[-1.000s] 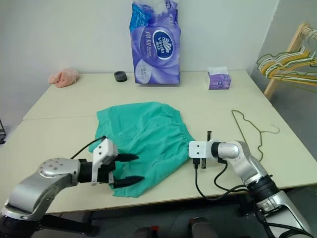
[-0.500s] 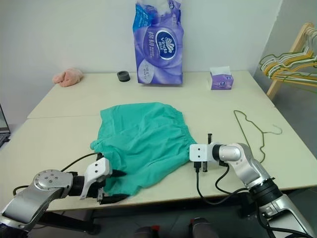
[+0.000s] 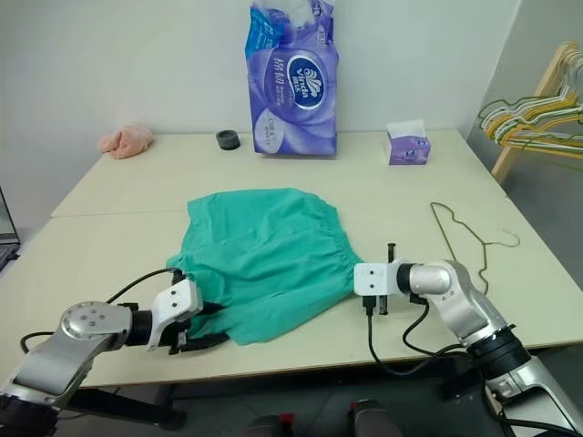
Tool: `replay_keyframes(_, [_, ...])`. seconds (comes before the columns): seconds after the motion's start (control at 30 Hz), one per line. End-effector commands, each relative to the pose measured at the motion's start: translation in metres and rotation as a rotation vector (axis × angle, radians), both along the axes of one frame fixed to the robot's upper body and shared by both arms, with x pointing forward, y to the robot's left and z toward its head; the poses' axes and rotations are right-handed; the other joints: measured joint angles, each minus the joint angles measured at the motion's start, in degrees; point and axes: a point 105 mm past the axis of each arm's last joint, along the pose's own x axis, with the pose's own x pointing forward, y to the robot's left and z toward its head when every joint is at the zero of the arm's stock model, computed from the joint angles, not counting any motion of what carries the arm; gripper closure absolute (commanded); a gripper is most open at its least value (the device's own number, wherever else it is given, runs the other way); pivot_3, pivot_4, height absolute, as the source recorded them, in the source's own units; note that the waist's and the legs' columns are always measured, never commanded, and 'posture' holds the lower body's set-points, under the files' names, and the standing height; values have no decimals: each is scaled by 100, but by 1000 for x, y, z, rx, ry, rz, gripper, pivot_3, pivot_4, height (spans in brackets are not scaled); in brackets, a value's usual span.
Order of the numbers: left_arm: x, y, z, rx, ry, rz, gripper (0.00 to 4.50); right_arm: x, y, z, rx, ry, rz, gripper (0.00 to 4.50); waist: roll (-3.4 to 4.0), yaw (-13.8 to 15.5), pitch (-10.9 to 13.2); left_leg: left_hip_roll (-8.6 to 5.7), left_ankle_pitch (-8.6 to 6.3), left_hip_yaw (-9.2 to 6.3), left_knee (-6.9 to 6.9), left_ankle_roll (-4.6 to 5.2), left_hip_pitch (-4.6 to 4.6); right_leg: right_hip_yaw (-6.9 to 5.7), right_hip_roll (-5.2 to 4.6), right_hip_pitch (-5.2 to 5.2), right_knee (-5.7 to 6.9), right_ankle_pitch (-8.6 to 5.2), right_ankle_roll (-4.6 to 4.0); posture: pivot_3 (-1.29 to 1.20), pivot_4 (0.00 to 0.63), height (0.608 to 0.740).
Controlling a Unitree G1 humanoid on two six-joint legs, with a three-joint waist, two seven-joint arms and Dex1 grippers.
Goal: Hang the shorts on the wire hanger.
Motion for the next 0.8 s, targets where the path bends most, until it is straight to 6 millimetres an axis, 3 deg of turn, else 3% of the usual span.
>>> replay_keyframes(0.03, [2,-21,16,-85,10,-85,2694,3,-16,24,8,-20,-15,4500,-1,-11,1,0,0,2,1,0,-2,2,0,-1,-2,1,1,-135,82,740])
replay_keyframes(0.23, [-12,-22,18,-16,95,-256,4459,-28,-40,25,-70,145,19,4500,5,-46,11,1,-1,3,-4,1,-3,2,4,-5,-4,-7,-6,-157,88,740])
replay_keyframes(0.33, [-17,-19,20,23,129,-320,4459,-46,-48,26,-109,226,46,4500,9,-70,21,0,-1,1,-4,2,-2,-2,15,-5,-3,-10,-10,-170,89,740])
replay_keyframes(0.5, [-48,-10,25,77,242,-444,4459,-86,-39,22,-111,376,142,4500,9,-180,32,8,-1,-6,-4,2,2,-5,29,-5,1,-14,-18,-176,88,740])
replay_keyframes(0.67, [-77,-7,30,58,332,-482,4459,-104,-36,15,-123,448,176,4500,8,-247,41,22,-2,-6,-5,1,5,-4,27,-4,1,-17,-20,-165,84,740])
replay_keyframes(0.8, [-86,-11,27,40,329,-473,4459,-103,-30,12,-113,427,192,4500,7,-269,46,24,-2,-12,-5,1,4,-6,21,-4,1,-18,-20,-155,82,740])
